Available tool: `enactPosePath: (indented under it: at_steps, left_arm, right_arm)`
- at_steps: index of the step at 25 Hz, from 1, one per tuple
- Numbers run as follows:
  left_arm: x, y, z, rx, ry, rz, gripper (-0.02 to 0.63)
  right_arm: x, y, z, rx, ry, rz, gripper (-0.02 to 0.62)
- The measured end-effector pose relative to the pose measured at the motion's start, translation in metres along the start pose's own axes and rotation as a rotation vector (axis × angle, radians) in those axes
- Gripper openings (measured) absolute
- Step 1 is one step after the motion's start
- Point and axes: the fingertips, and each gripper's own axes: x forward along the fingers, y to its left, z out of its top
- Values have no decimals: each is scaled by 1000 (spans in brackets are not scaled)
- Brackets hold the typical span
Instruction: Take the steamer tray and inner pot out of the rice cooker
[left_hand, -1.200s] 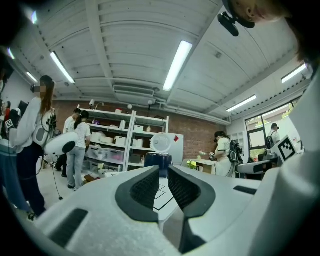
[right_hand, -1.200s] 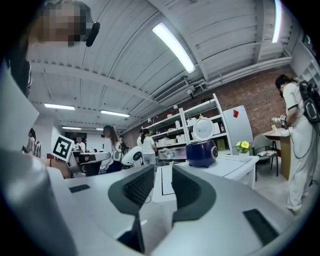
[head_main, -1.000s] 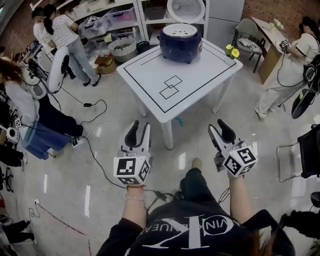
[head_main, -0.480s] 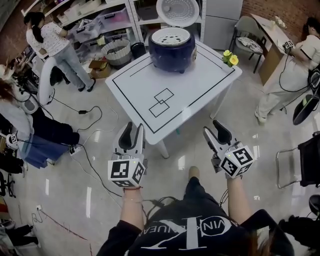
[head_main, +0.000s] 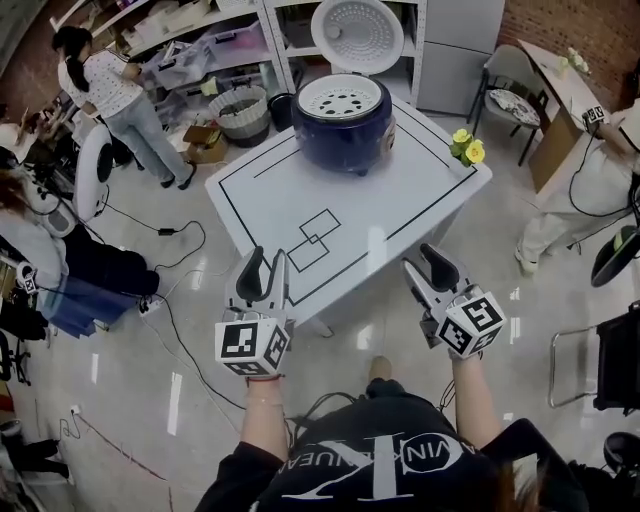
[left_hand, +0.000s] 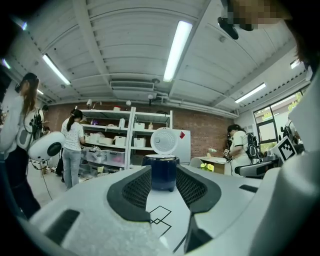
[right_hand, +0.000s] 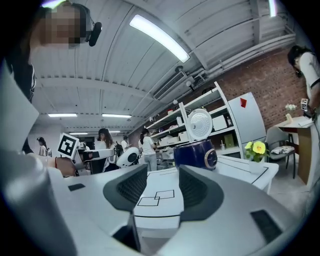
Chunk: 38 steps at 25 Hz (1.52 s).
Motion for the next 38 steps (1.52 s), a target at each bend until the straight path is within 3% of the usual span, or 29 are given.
enactPosePath:
  at_steps: [14,22,38]
  left_arm:
    - [50,-15,9,-8,-34,73,124]
    - [66,-7,1,-4,9,95,124]
    - [183,55,14,-16,-19,87,124]
  right_arm:
    - [26,-49,21,-63,3,102,181]
    - [47,-65,20,-4,-2,120,181]
    - [175,-99,40,-39,34,196,181]
